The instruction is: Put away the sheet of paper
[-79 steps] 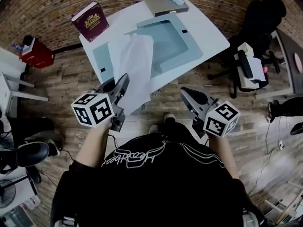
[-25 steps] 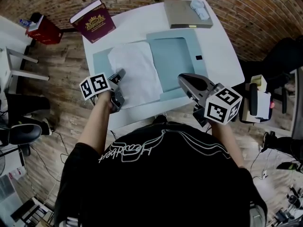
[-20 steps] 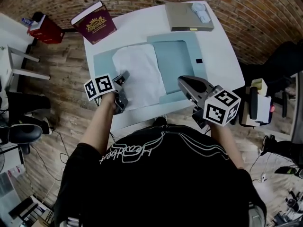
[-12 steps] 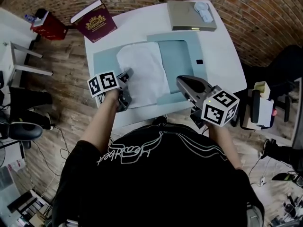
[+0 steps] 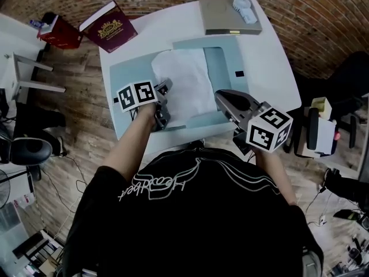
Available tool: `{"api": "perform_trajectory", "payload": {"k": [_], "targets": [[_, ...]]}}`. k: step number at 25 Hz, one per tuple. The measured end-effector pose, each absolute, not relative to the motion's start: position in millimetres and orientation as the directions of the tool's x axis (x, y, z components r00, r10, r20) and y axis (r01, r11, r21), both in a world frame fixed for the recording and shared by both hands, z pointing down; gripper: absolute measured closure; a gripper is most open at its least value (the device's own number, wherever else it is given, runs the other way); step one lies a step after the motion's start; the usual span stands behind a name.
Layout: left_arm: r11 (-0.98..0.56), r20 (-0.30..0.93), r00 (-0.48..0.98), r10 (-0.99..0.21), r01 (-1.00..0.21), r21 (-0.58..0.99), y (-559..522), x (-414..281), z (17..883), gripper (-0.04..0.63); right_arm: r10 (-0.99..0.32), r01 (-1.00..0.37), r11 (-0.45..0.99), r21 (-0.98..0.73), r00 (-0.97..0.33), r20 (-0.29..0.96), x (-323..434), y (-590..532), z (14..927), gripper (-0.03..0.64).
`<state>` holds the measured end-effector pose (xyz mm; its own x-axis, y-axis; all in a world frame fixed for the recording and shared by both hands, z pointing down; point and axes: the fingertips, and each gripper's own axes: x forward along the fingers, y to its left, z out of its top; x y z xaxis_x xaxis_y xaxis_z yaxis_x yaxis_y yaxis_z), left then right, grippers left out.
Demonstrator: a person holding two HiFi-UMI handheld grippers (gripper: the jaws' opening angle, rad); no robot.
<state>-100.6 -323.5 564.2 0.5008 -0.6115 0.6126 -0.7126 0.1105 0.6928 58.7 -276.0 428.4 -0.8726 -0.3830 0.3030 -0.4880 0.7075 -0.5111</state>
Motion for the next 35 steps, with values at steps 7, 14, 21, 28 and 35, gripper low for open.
{"api": "perform_trajectory", "payload": {"k": [7, 14, 21, 28, 35], "targets": [[0.102, 0.606, 0.519, -0.603, -0.703, 0.704, -333.7, -74.8, 569.2, 0.565, -0.399, -0.504, 0.718, -0.480, -0.863, 0.309, 70.6, -279.3, 423.8, 0.615], [0.073, 0.600, 0.544, -0.587, -0.702, 0.708, -340.7, -48.4, 576.8, 0.565, -0.425, -0.540, 0.719, -0.438, -0.840, 0.339, 84.1, -284.8, 426.2, 0.615], [0.056, 0.621, 0.544, -0.565, -0.725, 0.686, -348.5, -27.9, 582.6, 0.565, -0.436, -0.564, 0.712, -0.419, -0.822, 0.366, 92.1, -282.7, 433.4, 0.615], [0.047, 0.646, 0.544, -0.536, -0.744, 0.666, -348.4, -17.9, 591.2, 0.563, -0.442, -0.572, 0.707, -0.416, -0.817, 0.371, 96.8, -282.2, 435.1, 0.615], [-0.074, 0.670, 0.535, -0.515, -0.806, 0.587, -350.0, -14.3, 582.9, 0.520, -0.429, -0.560, 0.714, -0.420, -0.824, 0.370, 91.2, -281.9, 437.3, 0.615]]}}
